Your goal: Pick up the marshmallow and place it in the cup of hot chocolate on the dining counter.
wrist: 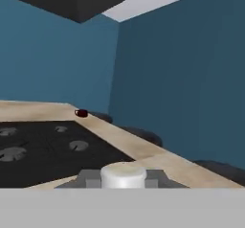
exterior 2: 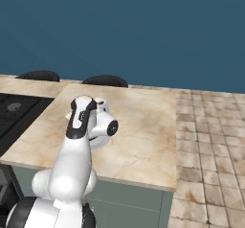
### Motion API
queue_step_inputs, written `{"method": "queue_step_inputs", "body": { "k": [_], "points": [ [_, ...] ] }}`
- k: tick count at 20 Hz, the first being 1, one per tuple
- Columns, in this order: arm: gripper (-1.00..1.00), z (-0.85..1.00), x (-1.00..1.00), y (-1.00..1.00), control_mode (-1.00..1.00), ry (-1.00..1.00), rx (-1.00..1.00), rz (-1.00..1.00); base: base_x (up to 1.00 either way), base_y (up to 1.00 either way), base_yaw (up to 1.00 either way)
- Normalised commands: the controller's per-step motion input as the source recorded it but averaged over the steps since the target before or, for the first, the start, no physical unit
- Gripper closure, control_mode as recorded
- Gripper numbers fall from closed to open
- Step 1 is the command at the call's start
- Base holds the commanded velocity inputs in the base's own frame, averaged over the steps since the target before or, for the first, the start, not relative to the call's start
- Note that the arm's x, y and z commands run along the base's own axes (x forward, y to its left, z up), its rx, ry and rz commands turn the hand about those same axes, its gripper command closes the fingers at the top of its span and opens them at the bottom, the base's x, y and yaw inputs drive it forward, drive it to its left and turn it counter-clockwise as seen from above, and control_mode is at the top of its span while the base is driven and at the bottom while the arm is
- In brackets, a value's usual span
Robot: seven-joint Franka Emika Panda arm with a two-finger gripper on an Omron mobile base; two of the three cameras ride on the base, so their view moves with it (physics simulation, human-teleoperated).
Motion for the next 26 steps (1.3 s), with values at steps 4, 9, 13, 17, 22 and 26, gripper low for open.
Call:
{"method": "queue_step_inputs", "body": {
  "k": [4, 9, 13, 17, 22, 26],
  "points": [
    [1.00, 0.35, 0.00, -0.06, -1.00, -0.02, 0.46, 0.22, 0.00, 0.00, 0.00],
    [1.00, 0.24, 0.00, -0.07, -1.00, 0.00, 0.12, 0.09, 0.00, 0.00, 0.00],
    [1.00, 0.27, -0.17, -0.08, -1.00, -0.01, 0.00, 0.04, 0.00, 0.00, 0.00],
    [1.00, 0.38, -0.38, -0.04, -1.00, -0.06, -0.03, 0.03, 0.00, 0.00, 0.00],
    [1.00, 0.12, -0.62, -0.26, -1.00, -0.13, -0.06, 0.05, 0.00, 0.00, 0.00],
    [1.00, 0.15, -0.79, -0.61, -1.00, -0.12, -0.01, 0.18, 0.00, 0.00, 0.00]
  ]
}}
